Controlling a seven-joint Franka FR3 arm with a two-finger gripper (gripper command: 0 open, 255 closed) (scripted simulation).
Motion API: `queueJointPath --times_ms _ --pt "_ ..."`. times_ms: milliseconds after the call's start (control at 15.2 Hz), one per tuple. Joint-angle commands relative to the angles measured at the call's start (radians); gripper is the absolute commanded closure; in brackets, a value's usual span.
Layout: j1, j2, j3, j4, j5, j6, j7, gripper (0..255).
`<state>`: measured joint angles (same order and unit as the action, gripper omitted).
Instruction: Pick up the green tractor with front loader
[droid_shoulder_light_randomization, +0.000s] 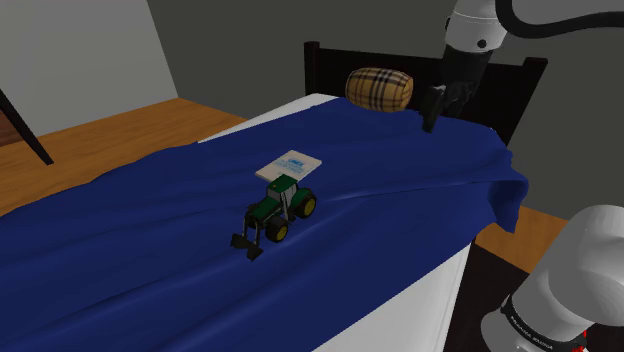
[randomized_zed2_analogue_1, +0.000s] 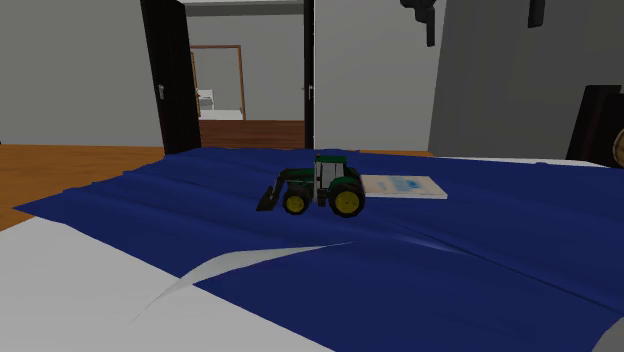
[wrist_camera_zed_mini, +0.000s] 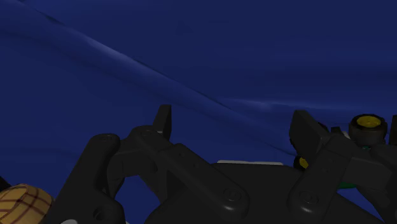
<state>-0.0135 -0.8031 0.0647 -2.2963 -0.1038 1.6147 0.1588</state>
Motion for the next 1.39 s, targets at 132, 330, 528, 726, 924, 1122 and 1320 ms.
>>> queueJointPath --times_ms 132,330,528,726,924,1122,1320 --pt "0.003 0.056 0.019 0.004 0.018 0.046 0.033 0" --pt "0.006 0.145 0.046 0.02 0.042 0.113 0.08 0" --pt "0.008 0.24 0.073 0.048 0.06 0.175 0.126 0" --pt "0.009 0.341 0.099 0.087 0.073 0.232 0.17 0" --pt "0.011 0.445 0.124 0.138 0.08 0.282 0.214 0" --pt "0.013 0.553 0.147 0.201 0.08 0.324 0.258 0" --pt "0.017 0.664 0.167 0.275 0.073 0.357 0.302 0"
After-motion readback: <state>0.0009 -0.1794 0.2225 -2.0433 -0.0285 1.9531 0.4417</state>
